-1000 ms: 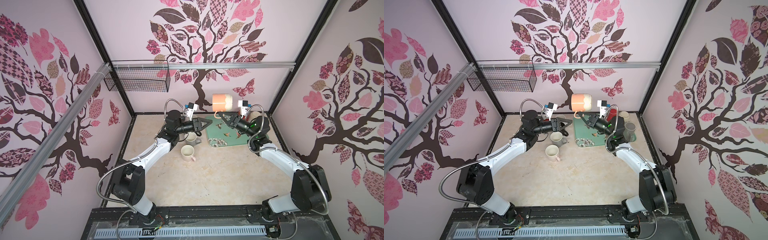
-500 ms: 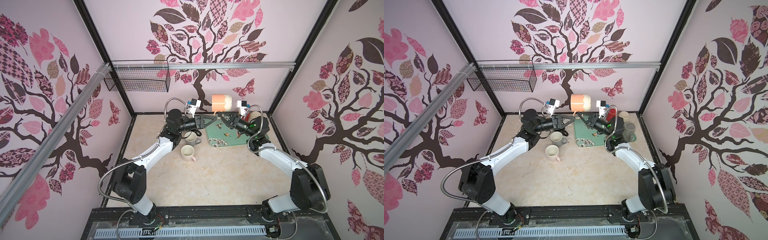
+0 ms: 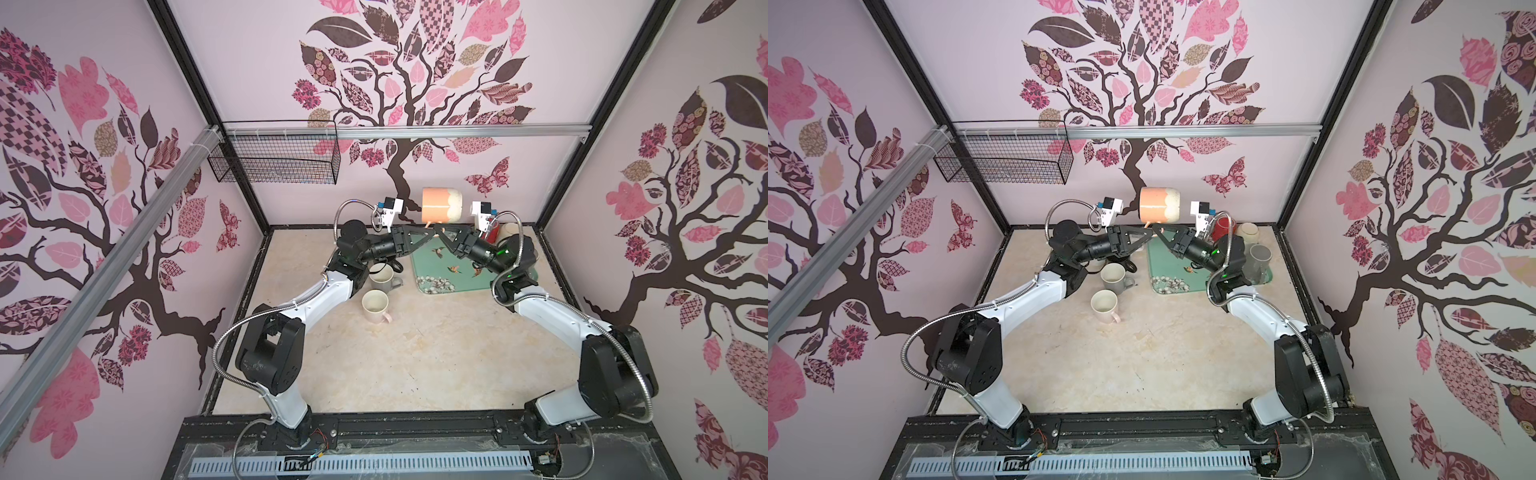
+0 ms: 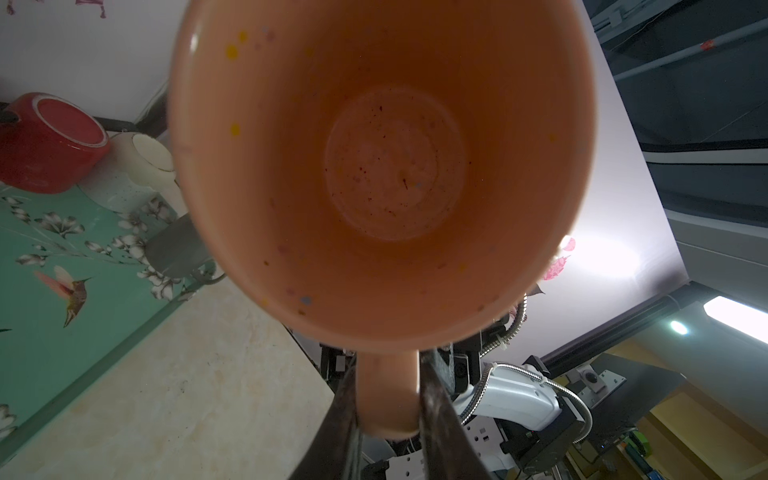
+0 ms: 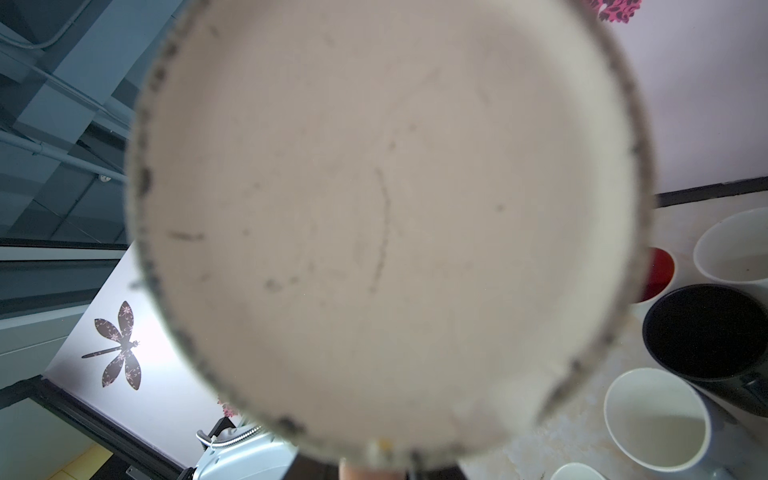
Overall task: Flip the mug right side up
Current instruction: 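Grip the peach mug's handle with left gripper while right gripper holds its base, then open the right gripper off the peach mug while left gripper carries it away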
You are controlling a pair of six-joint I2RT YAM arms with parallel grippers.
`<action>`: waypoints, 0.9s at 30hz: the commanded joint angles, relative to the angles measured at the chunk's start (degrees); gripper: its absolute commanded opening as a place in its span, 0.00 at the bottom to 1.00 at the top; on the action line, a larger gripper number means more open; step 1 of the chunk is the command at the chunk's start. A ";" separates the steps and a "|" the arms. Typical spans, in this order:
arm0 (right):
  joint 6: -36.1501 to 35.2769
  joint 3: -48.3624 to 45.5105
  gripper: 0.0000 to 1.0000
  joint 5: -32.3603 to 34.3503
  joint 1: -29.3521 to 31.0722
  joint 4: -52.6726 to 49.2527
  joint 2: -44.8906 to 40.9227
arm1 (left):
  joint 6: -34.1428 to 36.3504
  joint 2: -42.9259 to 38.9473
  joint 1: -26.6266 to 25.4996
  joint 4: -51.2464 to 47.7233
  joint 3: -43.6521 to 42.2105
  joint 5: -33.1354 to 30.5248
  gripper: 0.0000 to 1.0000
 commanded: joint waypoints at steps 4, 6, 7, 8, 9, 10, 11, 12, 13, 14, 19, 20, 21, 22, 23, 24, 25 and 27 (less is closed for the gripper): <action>0.44 0.95 0.00 -1.81 1.39 7.77 0.09 | -3.47 0.89 -0.12 7.16 3.56 -3.45 0.31; 0.53 0.75 0.00 -1.59 1.37 7.95 -0.14 | -3.58 1.19 -0.13 7.31 3.94 -3.59 0.31; 0.48 0.65 0.00 -1.51 1.37 7.92 -0.24 | -3.63 1.31 -0.11 7.31 4.02 -3.67 0.30; 0.32 0.62 0.00 -1.47 1.39 7.86 -0.38 | -3.78 1.45 -0.11 7.23 4.18 -3.61 0.29; 0.12 0.67 0.00 -1.46 1.44 7.66 -0.43 | -3.79 1.56 -0.24 7.01 4.36 -3.54 0.28; -0.31 0.73 0.00 -1.46 1.45 6.96 -0.48 | -3.71 1.85 -0.34 6.55 4.60 -3.42 0.27; -0.63 0.81 0.00 -1.42 1.50 6.46 -0.56 | -3.59 2.07 -0.50 5.95 4.80 -3.26 0.27; -0.91 0.71 0.00 -1.35 1.54 6.16 -0.57 | -3.45 2.25 -0.68 5.46 5.01 -3.16 0.27; -1.04 0.72 0.00 -1.37 1.62 6.02 -0.47 | -3.29 2.55 -0.91 4.93 5.21 -2.91 0.29; -1.20 0.68 0.00 -1.23 1.73 5.94 -0.42 | -3.10 2.85 -1.16 4.32 5.40 -2.64 0.32; -2.37 0.01 0.00 -0.28 1.98 4.83 -0.90 | -3.08 3.17 -1.59 4.35 4.35 -2.94 0.25; -3.06 -0.12 0.00 0.06 1.93 4.13 -1.24 | -3.09 3.07 -1.53 4.64 4.05 -3.34 0.20; -3.80 -0.24 0.00 0.29 1.98 3.18 -1.59 | -3.10 2.97 -1.52 4.66 3.79 -3.64 0.16; -4.76 -0.34 0.00 0.76 1.98 2.06 -2.21 | -3.01 2.81 -1.56 4.60 3.53 -3.94 0.13; -5.88 -0.43 0.00 1.23 1.98 0.67 -2.69 | -3.00 2.73 -1.50 4.50 3.45 -4.21 0.13; -6.95 -0.59 0.00 1.74 1.98 -0.48 -3.21 | -3.00 2.72 -1.49 4.41 3.39 -4.29 0.14; -8.10 -0.66 0.00 2.28 1.98 -1.79 -3.80 | -3.09 2.75 -1.47 4.45 3.41 -4.43 0.17; -9.54 -0.46 0.00 2.61 1.96 -3.48 -4.34 | -3.17 3.06 -1.49 4.30 3.73 -4.01 0.19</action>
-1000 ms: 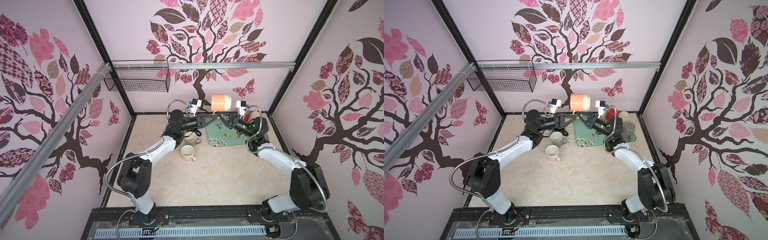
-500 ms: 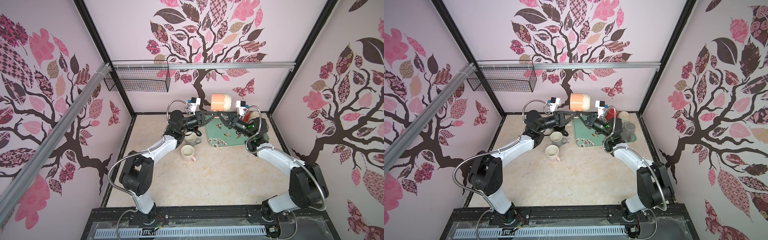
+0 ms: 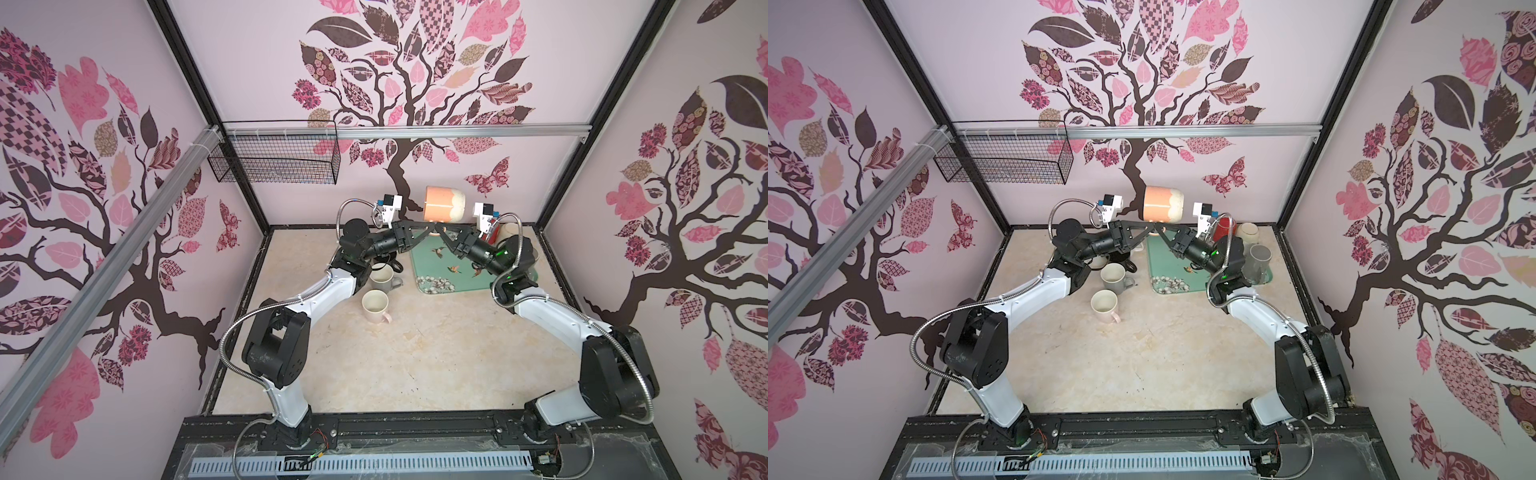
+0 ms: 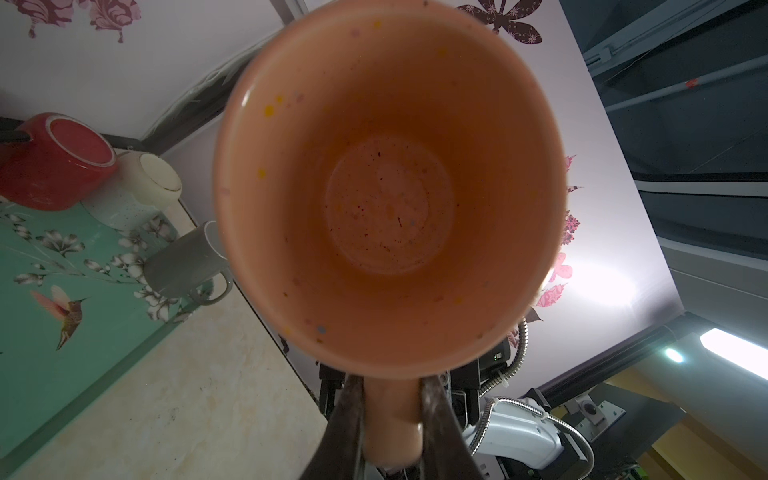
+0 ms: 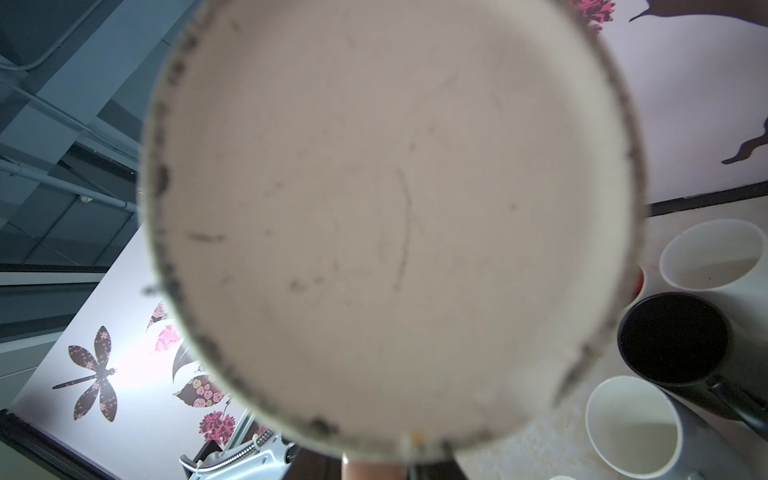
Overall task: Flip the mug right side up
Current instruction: 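Open the right gripper off the peach mug while left gripper carries it away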
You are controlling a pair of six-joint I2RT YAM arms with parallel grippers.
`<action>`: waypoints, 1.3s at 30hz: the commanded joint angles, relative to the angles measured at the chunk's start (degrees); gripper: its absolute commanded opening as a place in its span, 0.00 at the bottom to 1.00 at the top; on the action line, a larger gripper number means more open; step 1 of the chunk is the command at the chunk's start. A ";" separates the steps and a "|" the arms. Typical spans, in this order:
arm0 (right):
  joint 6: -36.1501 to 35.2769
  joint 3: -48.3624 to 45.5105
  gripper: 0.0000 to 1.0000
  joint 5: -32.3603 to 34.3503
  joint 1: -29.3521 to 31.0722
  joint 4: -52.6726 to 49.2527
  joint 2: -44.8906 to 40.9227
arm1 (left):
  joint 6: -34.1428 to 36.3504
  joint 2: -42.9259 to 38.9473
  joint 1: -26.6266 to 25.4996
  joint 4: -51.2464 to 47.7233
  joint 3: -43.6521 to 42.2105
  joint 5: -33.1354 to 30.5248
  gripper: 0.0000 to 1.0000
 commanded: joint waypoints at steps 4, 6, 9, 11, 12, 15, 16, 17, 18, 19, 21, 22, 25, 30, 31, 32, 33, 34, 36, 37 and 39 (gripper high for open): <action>-7.36 1.63 0.00 -3.03 1.96 -1.62 -2.79 | -0.90 1.29 -1.62 2.22 2.87 0.52 0.17; -7.20 2.11 0.00 -3.53 1.96 -1.65 -2.20 | -0.41 1.36 -1.87 1.87 3.24 0.83 0.06; -7.65 1.64 0.09 -2.89 1.94 -1.89 -2.29 | 2.25 0.51 -1.81 -0.07 2.95 1.21 0.00; -8.33 1.14 0.16 -2.18 1.96 -2.50 -2.66 | 5.07 -0.66 -1.55 -2.71 2.51 1.14 0.00; -8.79 0.86 0.21 -1.86 1.96 -2.93 -2.82 | 6.23 -1.32 -1.40 -3.73 2.25 1.05 0.00; -9.62 0.64 0.35 -0.96 1.96 -4.34 -3.04 | 7.83 -2.12 -0.81 -3.75 1.58 1.24 0.00; -9.75 0.61 0.39 -0.85 2.00 -4.73 -3.04 | 8.23 -2.07 -0.64 -3.35 1.35 1.52 0.00; -9.96 0.61 0.41 -0.84 1.97 -5.03 -3.03 | 8.28 -2.07 -0.47 -3.15 1.24 1.63 0.00; -9.97 0.64 0.43 -0.83 1.96 -5.27 -2.97 | 8.13 -1.96 -0.40 -2.61 1.00 1.72 0.00; -10.14 0.56 0.45 -0.71 1.96 -5.60 -2.97 | 7.95 -1.79 -0.21 -2.00 0.90 1.81 0.00; -10.36 0.34 0.46 -0.45 1.96 -6.14 -3.10 | 7.50 -1.32 0.11 -0.94 0.53 1.99 0.00; -10.61 0.28 0.46 -0.37 1.96 -6.49 -3.08 | 7.15 -0.93 0.25 -0.47 0.47 2.19 0.00; -11.91 0.55 0.48 0.31 1.98 -9.95 -3.35 | 6.52 -0.12 0.51 0.42 -0.01 2.57 0.00; -15.10 0.83 0.52 2.44 2.00 -14.73 -4.80 | 5.78 -0.03 1.94 0.97 -1.47 2.09 0.00; -15.73 1.00 0.52 2.66 1.96 -15.63 -4.96 | 5.65 -0.04 2.29 1.07 -1.80 1.94 0.00; -16.13 1.24 0.53 2.85 1.97 -16.28 -4.94 | 5.50 -0.07 2.67 1.01 -2.03 1.99 0.00; -16.53 1.56 0.53 3.02 1.96 -16.91 -4.90 | 5.40 -0.13 3.02 1.08 -2.20 1.94 0.00; -16.80 1.72 0.54 3.11 1.96 -17.35 -4.81 | 5.38 -0.15 3.40 1.06 -2.41 1.99 0.00; -17.04 2.17 0.54 3.02 1.95 -17.87 -4.64 | 5.29 -0.22 4.14 1.10 -2.83 2.00 0.00; -17.06 2.22 0.54 2.95 1.96 -17.78 -4.57 | 5.21 -0.25 4.53 1.09 -3.11 2.07 0.00; -17.13 2.38 0.55 3.11 1.96 -17.95 -4.49 | 5.29 -0.52 5.39 1.16 -3.74 2.17 0.00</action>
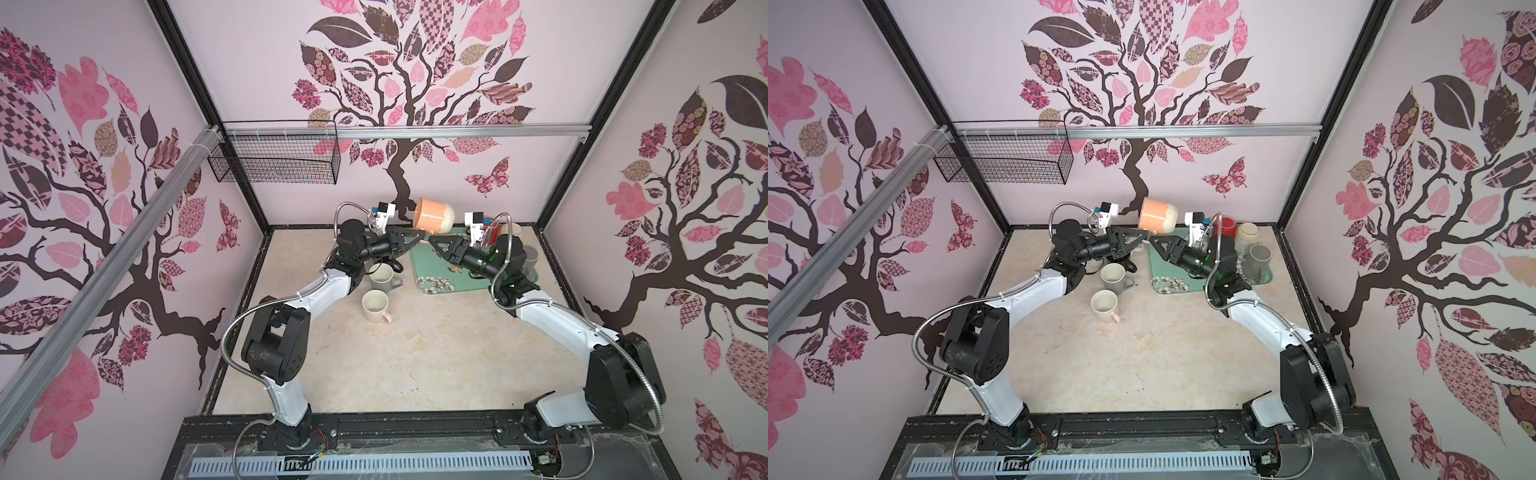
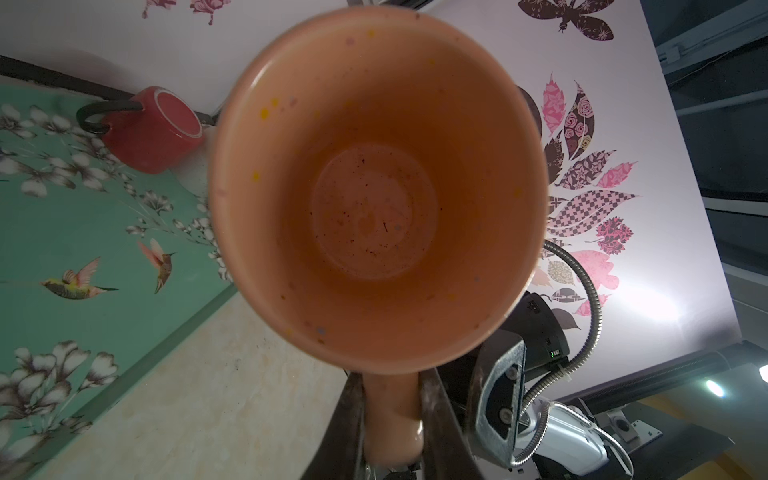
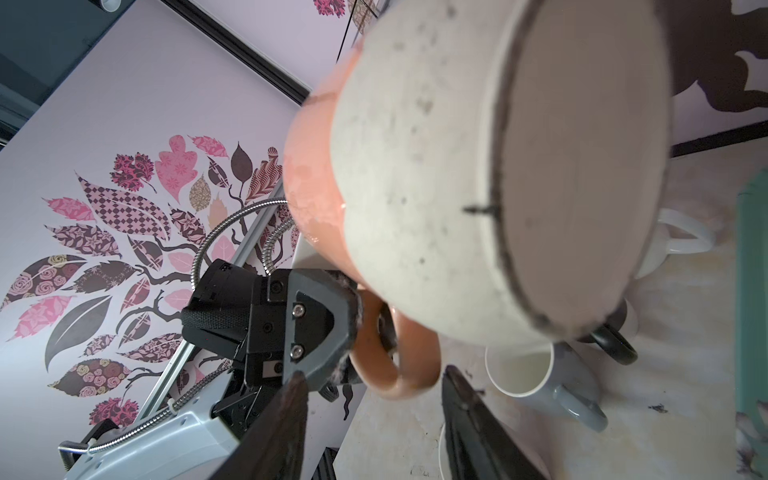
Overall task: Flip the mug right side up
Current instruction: 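Open the right gripper off the peach mug while left gripper carries it away, then turn the peach mug upright and lower it beside the black mug, left gripper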
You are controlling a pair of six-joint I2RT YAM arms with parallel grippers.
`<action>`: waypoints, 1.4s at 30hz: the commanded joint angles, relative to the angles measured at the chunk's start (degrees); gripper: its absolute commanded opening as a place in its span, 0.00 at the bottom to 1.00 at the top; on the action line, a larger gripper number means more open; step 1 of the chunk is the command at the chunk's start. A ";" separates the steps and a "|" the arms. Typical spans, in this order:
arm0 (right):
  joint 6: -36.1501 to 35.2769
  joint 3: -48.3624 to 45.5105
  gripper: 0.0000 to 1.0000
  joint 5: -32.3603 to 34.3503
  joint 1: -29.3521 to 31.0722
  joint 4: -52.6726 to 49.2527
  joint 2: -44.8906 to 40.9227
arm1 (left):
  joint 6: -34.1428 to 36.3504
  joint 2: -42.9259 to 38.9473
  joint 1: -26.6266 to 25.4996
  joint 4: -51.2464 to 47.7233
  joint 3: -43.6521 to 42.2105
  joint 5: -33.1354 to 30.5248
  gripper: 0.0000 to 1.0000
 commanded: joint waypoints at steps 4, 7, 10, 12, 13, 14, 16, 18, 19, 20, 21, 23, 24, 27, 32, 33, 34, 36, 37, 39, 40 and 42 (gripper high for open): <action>-2.26 2.78 0.55 0.69 0.32 -1.17 -1.86 | 0.61 -1.77 3.17 7.59 -2.57 0.40 0.00; -2.84 2.80 0.55 0.69 0.23 -1.80 -1.89 | 0.61 -2.69 5.41 7.65 -4.62 1.13 0.00; -3.08 3.12 0.55 0.72 0.23 -1.72 -1.52 | 0.84 -3.72 8.38 7.45 -6.65 2.18 0.00; -3.01 3.44 0.55 0.58 0.23 -1.77 -1.12 | 0.79 -4.32 10.72 7.41 -8.12 3.12 0.00; -3.01 3.48 0.55 0.36 0.23 -1.72 -0.82 | 0.59 -4.58 12.09 7.41 -8.79 3.92 0.00; -3.04 3.54 0.55 0.26 0.15 -1.79 -0.59 | 0.50 -4.86 13.12 7.47 -9.24 4.54 0.00; -2.95 3.57 0.54 0.14 0.14 -1.56 -0.29 | 0.56 -5.75 16.17 7.48 -10.73 5.47 0.00; -2.85 3.58 0.54 -0.15 0.09 -1.35 0.05 | 0.82 -6.56 18.86 6.96 -11.82 6.60 0.00; -2.77 3.49 0.54 -0.28 0.06 -1.26 0.24 | 1.16 -6.95 20.35 6.49 -12.27 7.18 0.00; -2.68 3.37 0.54 -0.38 -0.06 -1.13 0.35 | 1.48 -7.43 21.81 5.99 -12.59 7.75 0.00; -2.55 3.48 0.54 -0.55 -0.09 -1.10 0.55 | 2.18 -7.81 23.31 5.15 -12.99 8.71 0.00; -2.45 3.49 0.54 -1.03 -0.29 -0.97 0.71 | 4.89 -8.84 26.04 2.05 -13.12 10.91 0.00; -2.44 3.33 0.54 -1.10 -0.51 -0.98 0.72 | 8.11 -9.59 27.44 -1.23 -12.96 12.26 0.00; -2.56 3.82 0.53 -1.49 -1.12 -1.01 1.08 | 25.53 -13.29 30.97 -21.91 -10.42 13.69 0.00; -2.77 5.11 0.53 -2.49 -1.61 -1.73 2.02 | 49.89 -16.57 33.75 -50.95 -3.93 9.52 0.00; -2.62 5.26 0.53 -2.67 -1.62 -1.64 2.22 | 51.83 -16.51 33.85 -52.69 -3.21 9.37 0.00; -2.38 5.37 0.53 -2.96 -1.62 -1.39 2.42 | 53.47 -16.28 34.07 -53.99 -2.60 9.39 0.00; -1.96 5.00 0.52 -3.27 -1.62 -0.89 2.44 | 56.70 -15.33 34.13 -56.80 -1.22 9.31 0.00; -1.87 4.62 0.52 -3.31 -1.67 -0.82 2.20 | 59.19 -14.66 34.14 -59.42 -0.15 8.68 0.00; -2.02 3.97 0.52 -3.25 -1.71 -0.84 1.68 | 65.35 -13.39 34.19 -66.95 2.78 5.74 0.00; -2.31 3.67 0.52 -3.15 -1.70 -1.13 1.34 | 68.90 -12.77 34.15 -71.11 4.55 3.31 0.00; -3.09 3.38 0.52 -2.96 -1.79 -2.11 0.65 | 74.54 -11.57 34.13 -77.60 7.29 -1.56 0.00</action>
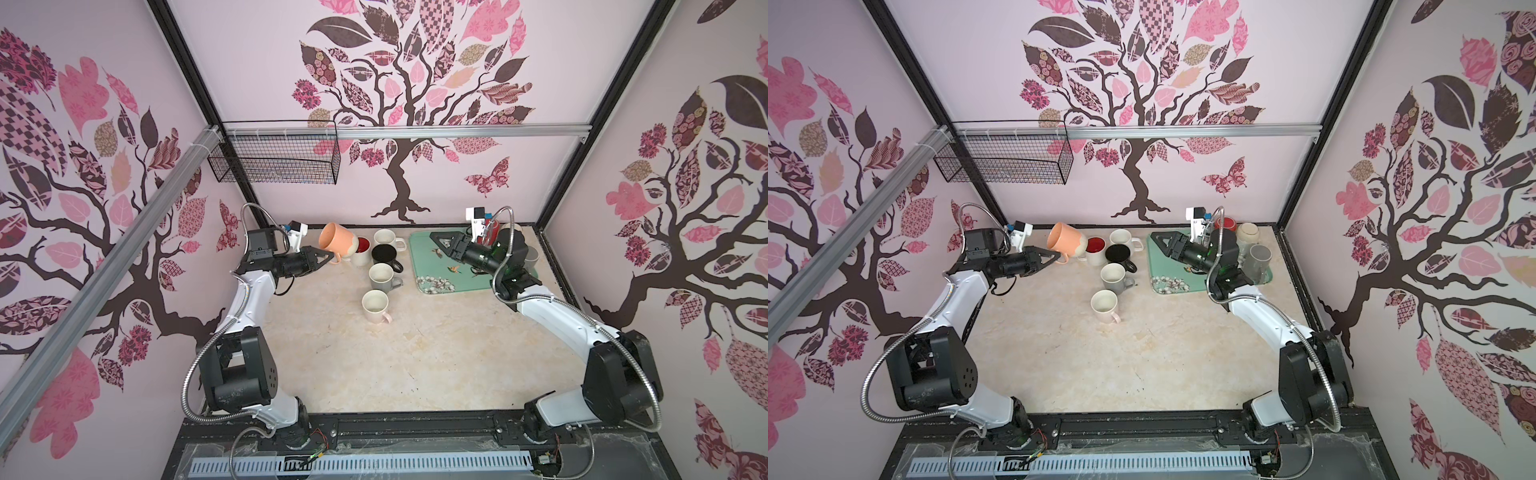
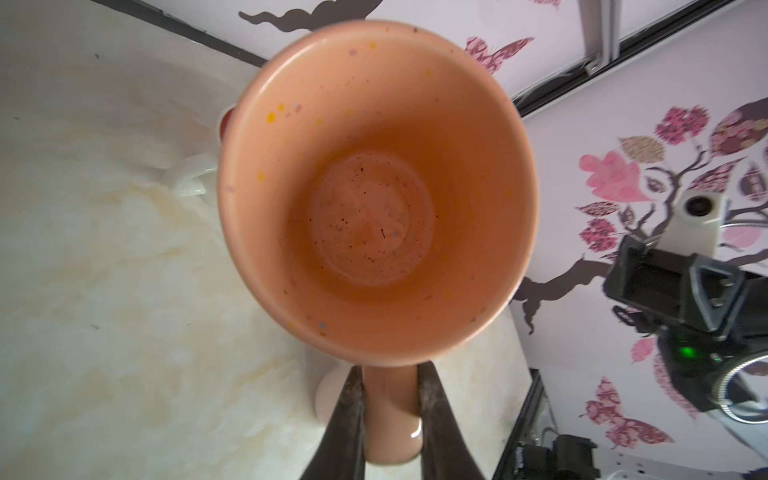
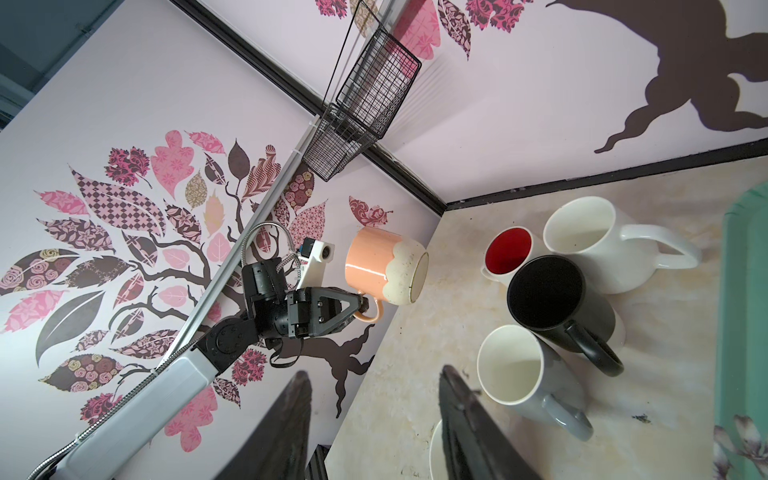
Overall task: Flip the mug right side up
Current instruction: 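Turn the peach mug upright and lower it beside the black mug, left gripper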
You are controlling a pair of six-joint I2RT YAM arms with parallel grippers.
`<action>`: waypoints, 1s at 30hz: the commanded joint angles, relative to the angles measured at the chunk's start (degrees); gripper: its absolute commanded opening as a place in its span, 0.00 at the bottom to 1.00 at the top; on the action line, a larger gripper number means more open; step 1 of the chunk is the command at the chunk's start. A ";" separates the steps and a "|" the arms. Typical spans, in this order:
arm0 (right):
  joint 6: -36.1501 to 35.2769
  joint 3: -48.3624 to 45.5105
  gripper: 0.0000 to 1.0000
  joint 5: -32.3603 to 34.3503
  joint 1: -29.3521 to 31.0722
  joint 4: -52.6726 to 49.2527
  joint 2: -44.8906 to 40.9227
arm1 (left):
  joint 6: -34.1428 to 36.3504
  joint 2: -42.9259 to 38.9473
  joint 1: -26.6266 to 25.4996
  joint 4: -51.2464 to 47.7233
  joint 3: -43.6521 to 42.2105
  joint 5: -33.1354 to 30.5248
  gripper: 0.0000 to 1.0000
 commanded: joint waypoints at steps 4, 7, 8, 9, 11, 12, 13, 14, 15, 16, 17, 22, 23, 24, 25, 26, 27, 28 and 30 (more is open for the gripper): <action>-3.00 -0.30 0.52 0.12 -0.33 -2.16 -1.76 | 21.29 2.21 0.19 -15.76 9.22 -10.49 0.00; -3.31 -0.69 0.52 -0.52 -0.34 -2.90 -2.07 | 25.87 2.93 0.08 -18.29 9.25 -12.91 0.00; -3.48 -0.76 0.52 -0.47 -0.33 -3.20 -2.24 | 26.93 2.85 -0.01 -18.53 8.66 -13.65 0.00; -3.65 -0.92 0.52 -0.31 -0.33 -3.50 -2.33 | 28.45 2.71 -0.03 -18.66 8.04 -14.17 0.00; -3.82 -1.29 0.52 0.33 -0.37 -3.71 -2.61 | 30.21 2.52 -0.39 -18.52 7.13 -15.49 0.00; -3.75 -1.60 0.52 0.66 -0.28 -3.55 -2.76 | 31.87 2.69 -0.88 -19.03 7.13 -15.87 0.00; -3.52 -1.66 0.52 0.76 -0.33 -3.09 -2.59 | 35.31 2.98 -1.78 -20.36 7.15 -15.82 0.00; -3.25 -1.81 0.52 0.72 -0.36 -2.63 -2.41 | 37.65 3.26 -2.98 -21.10 7.17 -16.64 0.00; -2.91 -1.83 0.52 0.55 -0.32 -2.03 -2.26 | 40.16 3.77 -5.09 -22.24 7.43 -19.35 0.00; -2.58 -1.83 0.52 0.35 -0.33 -1.77 -2.03 | 41.75 4.96 -6.95 -23.37 8.31 -22.12 0.00; -2.44 -1.92 0.52 0.25 -0.33 -1.51 -1.86 | 42.82 6.25 -8.11 -24.54 9.10 -23.97 0.00; -3.83 -3.19 0.52 0.84 -0.35 -1.84 -2.50 | 44.88 14.42 -10.66 -29.17 15.08 -29.53 0.00; -4.26 -3.40 0.52 1.09 -0.44 -2.17 -2.61 | 44.95 15.34 -10.70 -29.31 15.78 -29.90 0.00; -4.51 -3.45 0.52 1.25 -0.48 -2.35 -2.60 | 45.17 15.98 -10.74 -29.47 16.32 -30.41 0.00; -4.71 -3.52 0.52 1.08 -0.54 -2.47 -2.44 | 45.52 16.50 -10.78 -29.70 16.76 -30.86 0.00; -4.72 -3.48 0.52 1.00 -0.72 -2.53 -2.34 | 45.82 16.85 -10.78 -29.77 16.94 -31.23 0.00; -4.72 -3.46 0.52 0.94 -0.72 -2.57 -2.25 | 46.32 17.00 -10.82 -29.63 16.83 -31.43 0.00; -4.72 -3.41 0.52 0.85 -0.73 -2.57 -2.01 | 46.81 17.10 -10.82 -29.36 16.53 -31.44 0.00; -4.80 -3.33 0.52 0.98 -0.76 -2.57 -1.75 | 48.60 17.26 -10.91 -28.50 15.82 -31.19 0.00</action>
